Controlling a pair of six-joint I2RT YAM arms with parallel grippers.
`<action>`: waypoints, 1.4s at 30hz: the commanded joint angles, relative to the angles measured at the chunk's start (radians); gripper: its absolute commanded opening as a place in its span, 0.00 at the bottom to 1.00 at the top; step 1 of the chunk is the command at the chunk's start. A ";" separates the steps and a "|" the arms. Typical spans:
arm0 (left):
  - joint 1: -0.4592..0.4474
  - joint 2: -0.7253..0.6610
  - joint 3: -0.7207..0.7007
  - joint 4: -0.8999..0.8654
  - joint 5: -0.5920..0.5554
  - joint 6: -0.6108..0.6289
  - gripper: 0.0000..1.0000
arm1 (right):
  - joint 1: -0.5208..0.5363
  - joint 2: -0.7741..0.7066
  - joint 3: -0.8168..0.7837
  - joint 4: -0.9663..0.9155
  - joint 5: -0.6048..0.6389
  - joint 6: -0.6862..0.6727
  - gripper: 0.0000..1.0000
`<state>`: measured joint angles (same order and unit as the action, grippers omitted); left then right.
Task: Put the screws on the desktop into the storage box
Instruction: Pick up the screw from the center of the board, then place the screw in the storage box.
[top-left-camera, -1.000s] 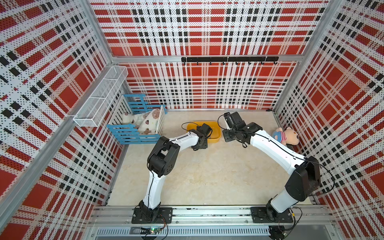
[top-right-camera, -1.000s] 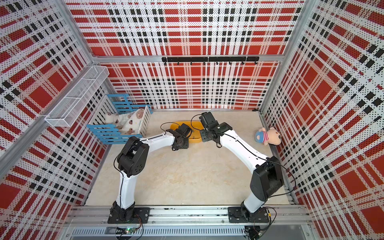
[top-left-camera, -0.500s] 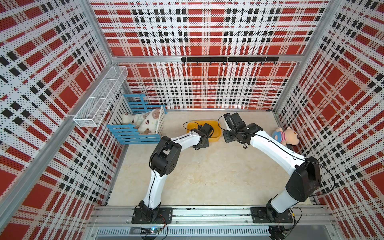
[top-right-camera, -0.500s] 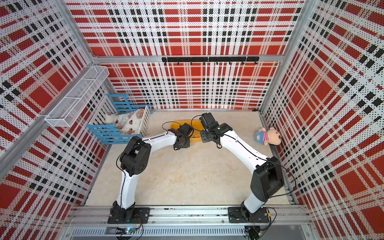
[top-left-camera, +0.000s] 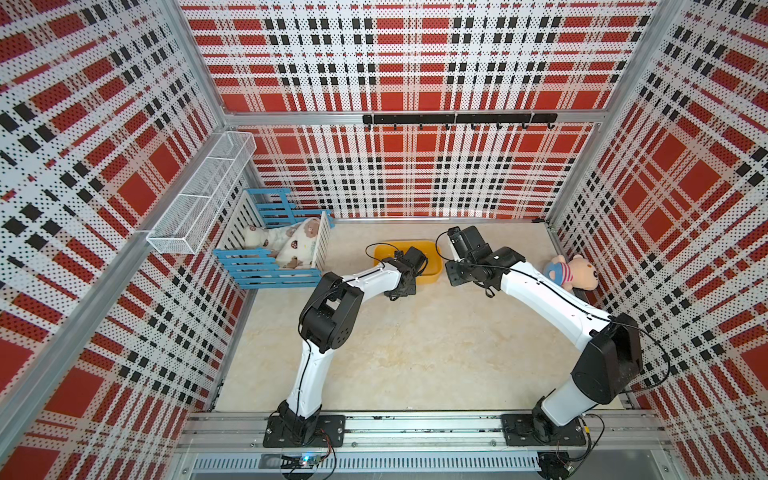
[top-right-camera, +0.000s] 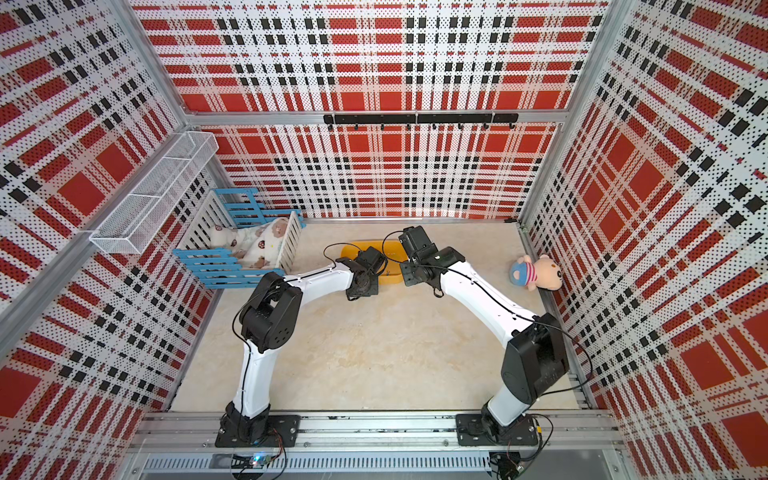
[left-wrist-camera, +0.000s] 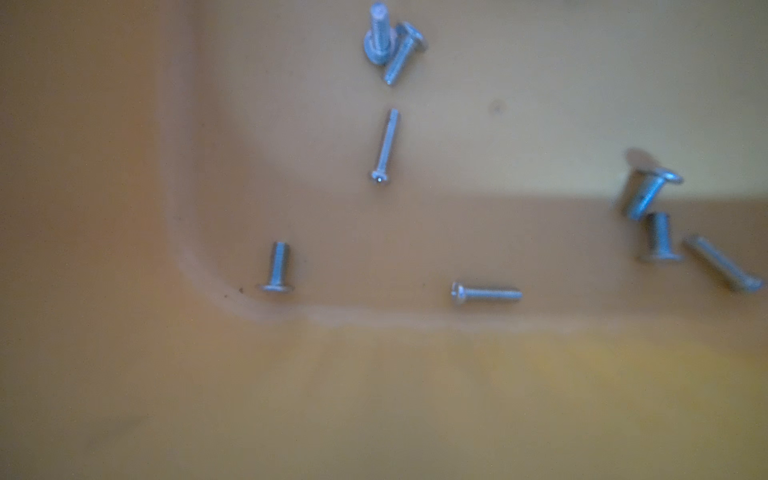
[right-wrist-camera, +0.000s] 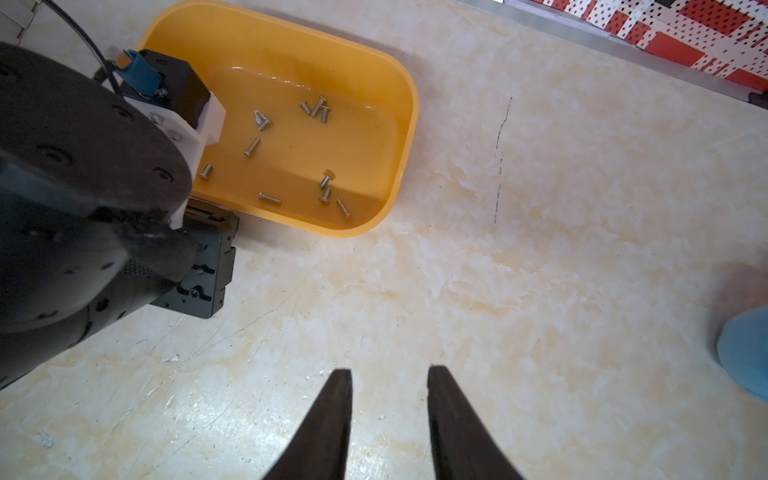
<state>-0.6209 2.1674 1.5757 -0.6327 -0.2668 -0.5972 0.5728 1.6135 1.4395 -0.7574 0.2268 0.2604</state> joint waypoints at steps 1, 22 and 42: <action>-0.004 0.011 -0.036 -0.063 0.004 0.003 0.03 | -0.005 -0.024 0.002 0.007 -0.007 0.010 0.36; -0.038 -0.298 0.032 -0.193 -0.070 -0.003 0.00 | -0.004 -0.064 0.003 -0.007 -0.001 0.016 0.36; 0.124 0.146 0.470 -0.231 0.021 0.092 0.00 | -0.004 -0.033 -0.006 0.022 -0.016 0.032 0.36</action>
<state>-0.4999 2.2833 1.9797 -0.8555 -0.2794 -0.5274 0.5728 1.5764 1.4395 -0.7551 0.2161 0.2825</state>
